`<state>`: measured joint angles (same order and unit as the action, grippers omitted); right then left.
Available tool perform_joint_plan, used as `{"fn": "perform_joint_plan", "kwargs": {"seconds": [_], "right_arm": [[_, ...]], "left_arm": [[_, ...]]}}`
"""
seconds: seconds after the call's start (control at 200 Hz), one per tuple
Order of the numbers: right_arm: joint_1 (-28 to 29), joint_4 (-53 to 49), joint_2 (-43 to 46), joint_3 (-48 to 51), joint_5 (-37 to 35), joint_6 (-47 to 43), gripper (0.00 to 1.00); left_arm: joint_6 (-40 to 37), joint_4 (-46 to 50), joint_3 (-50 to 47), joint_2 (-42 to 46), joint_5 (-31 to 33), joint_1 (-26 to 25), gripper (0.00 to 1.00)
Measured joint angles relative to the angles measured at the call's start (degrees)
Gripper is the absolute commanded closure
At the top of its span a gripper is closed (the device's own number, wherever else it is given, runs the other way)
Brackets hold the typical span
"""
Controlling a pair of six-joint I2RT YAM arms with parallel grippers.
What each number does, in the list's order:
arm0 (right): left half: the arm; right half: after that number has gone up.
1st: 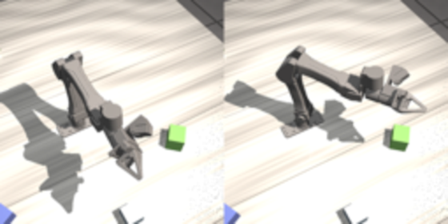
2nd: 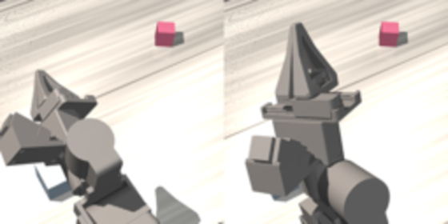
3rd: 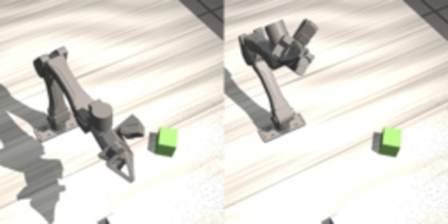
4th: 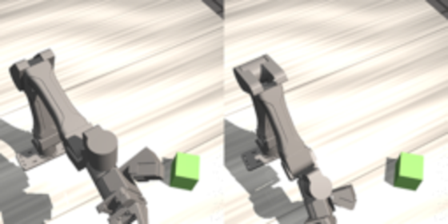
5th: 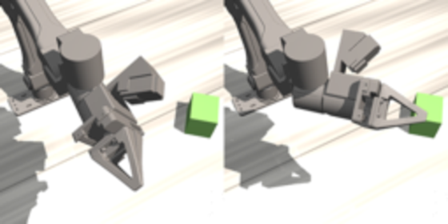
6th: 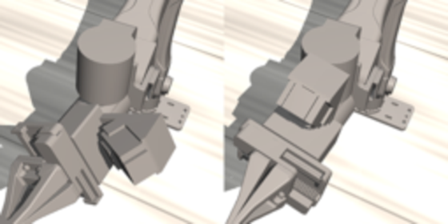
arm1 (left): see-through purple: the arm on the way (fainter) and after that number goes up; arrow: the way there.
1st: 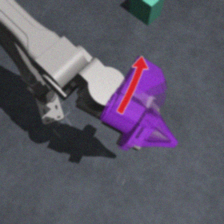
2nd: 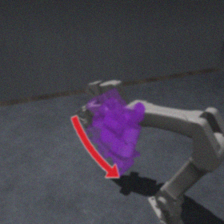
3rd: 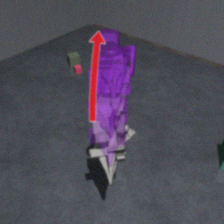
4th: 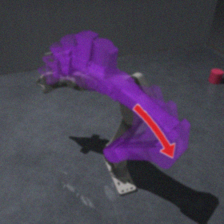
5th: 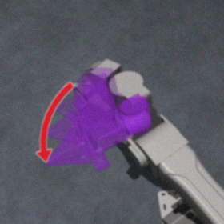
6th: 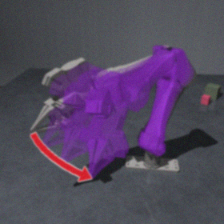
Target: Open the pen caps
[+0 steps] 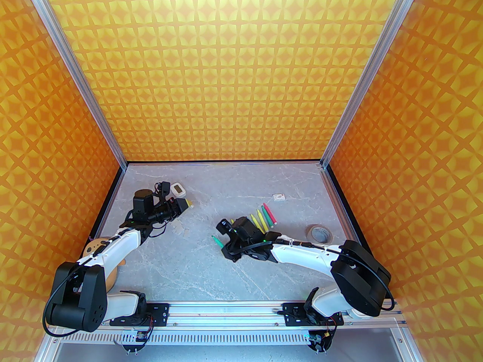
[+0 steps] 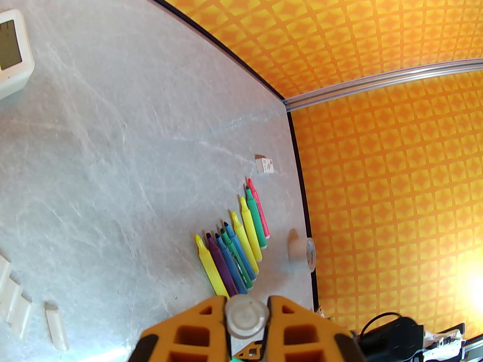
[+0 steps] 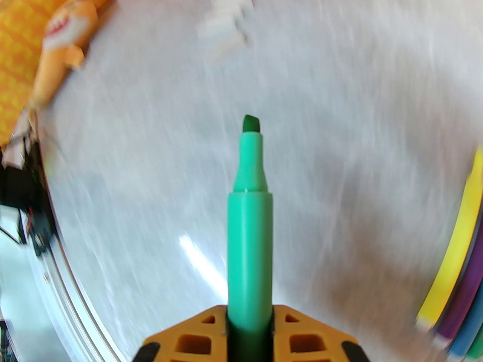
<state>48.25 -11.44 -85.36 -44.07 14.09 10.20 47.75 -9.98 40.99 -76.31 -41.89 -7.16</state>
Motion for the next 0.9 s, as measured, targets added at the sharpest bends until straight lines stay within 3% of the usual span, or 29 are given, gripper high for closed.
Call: {"fn": "perform_joint_plan", "kwargs": {"seconds": [0.235,0.605,0.9], "right_arm": [[-0.02,-0.42,0.63,-0.02,-1.20,0.00,1.00],[-1.90,-2.97,-3.54,-5.57,-13.18,2.34,1.00],[-2.45,-3.87,-10.10,-9.64,-17.38,5.07,1.00]], "left_arm": [[-1.20,1.51,0.44,-0.02,0.92,0.00,1.00],[-14.53,21.55,5.81,-0.90,5.31,-0.44,1.00],[-23.28,36.30,12.17,-8.31,14.43,-5.92,1.00]]}}
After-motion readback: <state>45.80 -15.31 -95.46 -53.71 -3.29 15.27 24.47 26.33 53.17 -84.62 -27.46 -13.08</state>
